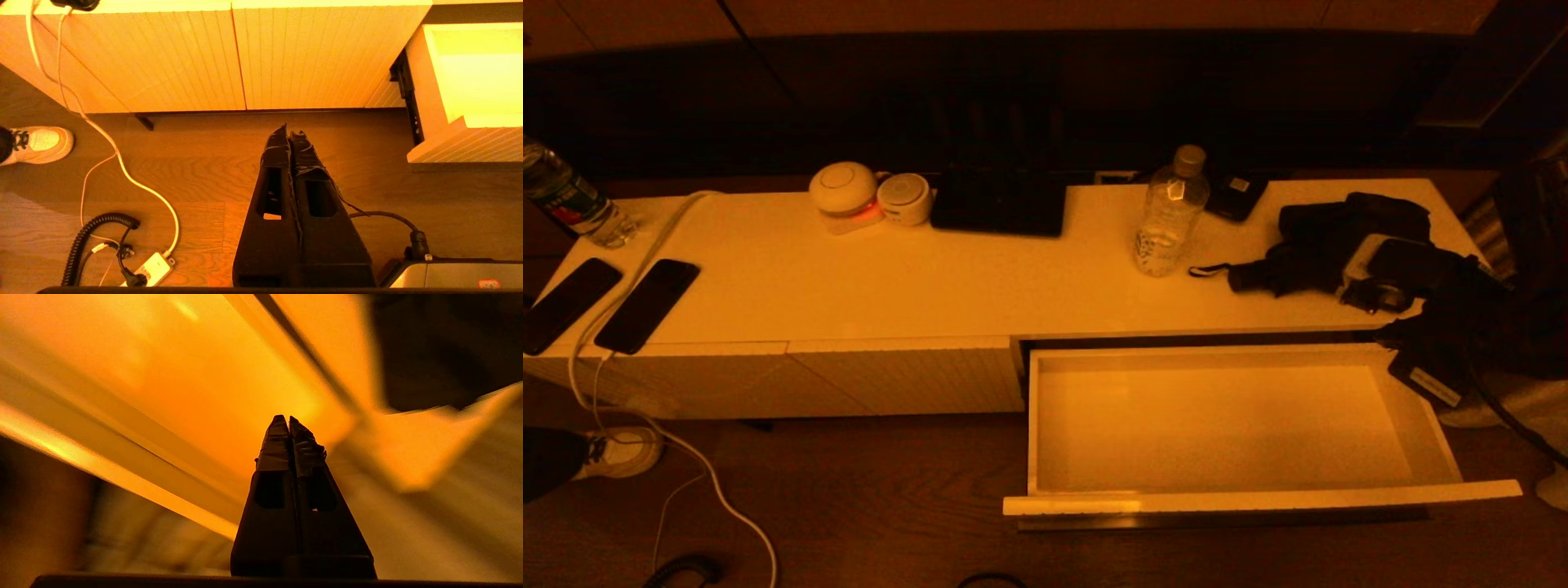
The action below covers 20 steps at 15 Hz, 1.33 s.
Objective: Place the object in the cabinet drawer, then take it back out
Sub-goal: Put the umbrella in the drawer
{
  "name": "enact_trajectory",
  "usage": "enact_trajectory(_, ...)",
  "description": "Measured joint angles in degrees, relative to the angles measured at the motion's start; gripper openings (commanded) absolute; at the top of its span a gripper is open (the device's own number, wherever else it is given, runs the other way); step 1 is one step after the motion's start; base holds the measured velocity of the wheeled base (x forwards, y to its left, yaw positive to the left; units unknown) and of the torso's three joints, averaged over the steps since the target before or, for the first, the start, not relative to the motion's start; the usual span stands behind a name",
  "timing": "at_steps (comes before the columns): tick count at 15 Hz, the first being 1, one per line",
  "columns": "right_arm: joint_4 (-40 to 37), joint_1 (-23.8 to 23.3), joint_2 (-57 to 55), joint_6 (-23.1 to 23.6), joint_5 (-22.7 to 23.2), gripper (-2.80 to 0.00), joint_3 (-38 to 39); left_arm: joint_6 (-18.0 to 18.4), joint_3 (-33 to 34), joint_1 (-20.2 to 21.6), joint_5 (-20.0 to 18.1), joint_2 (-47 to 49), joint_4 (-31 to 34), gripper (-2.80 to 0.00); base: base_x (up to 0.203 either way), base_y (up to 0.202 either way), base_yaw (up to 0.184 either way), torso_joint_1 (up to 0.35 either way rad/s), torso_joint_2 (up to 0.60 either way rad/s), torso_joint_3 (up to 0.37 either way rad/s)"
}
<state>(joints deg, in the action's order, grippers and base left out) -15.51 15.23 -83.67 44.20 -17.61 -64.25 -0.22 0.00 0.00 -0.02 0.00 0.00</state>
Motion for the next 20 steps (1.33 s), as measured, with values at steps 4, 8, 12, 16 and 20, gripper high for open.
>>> enact_trajectory(4,1.6,-2.7,1.64,26.67,1.91,-2.8,0.2,-0.01,0.0,0.0,0.01,0.0,0.0,-2.8,0.0,0.0,0.0,0.0,0.0,0.0)
enact_trajectory(8,5.62,-5.96,-0.63,44.06,8.26,-2.8,-0.17,-0.02,0.0,0.0,0.02,0.0,0.0,-2.8,0.0,0.0,0.0,0.0,0.0,0.0)
enact_trajectory(12,6.44,-6.57,-4.32,46.79,8.68,-2.8,-1.41,0.0,0.0,0.0,0.02,0.0,0.02,-2.8,0.0,0.0,0.0,0.0,0.0,0.0)
enact_trajectory(16,8.69,-6.55,-7.41,46.67,10.89,-2.8,-2.64,0.0,0.0,0.0,0.02,0.0,0.0,-2.8,0.0,0.0,0.0,0.0,0.0,0.0)
enact_trajectory(20,10.45,-6.69,-7.85,46.01,11.01,-2.8,-2.09,-0.02,0.0,0.0,0.02,0.0,0.0,-2.8,0.0,0.0,0.0,0.0,0.0,0.0)
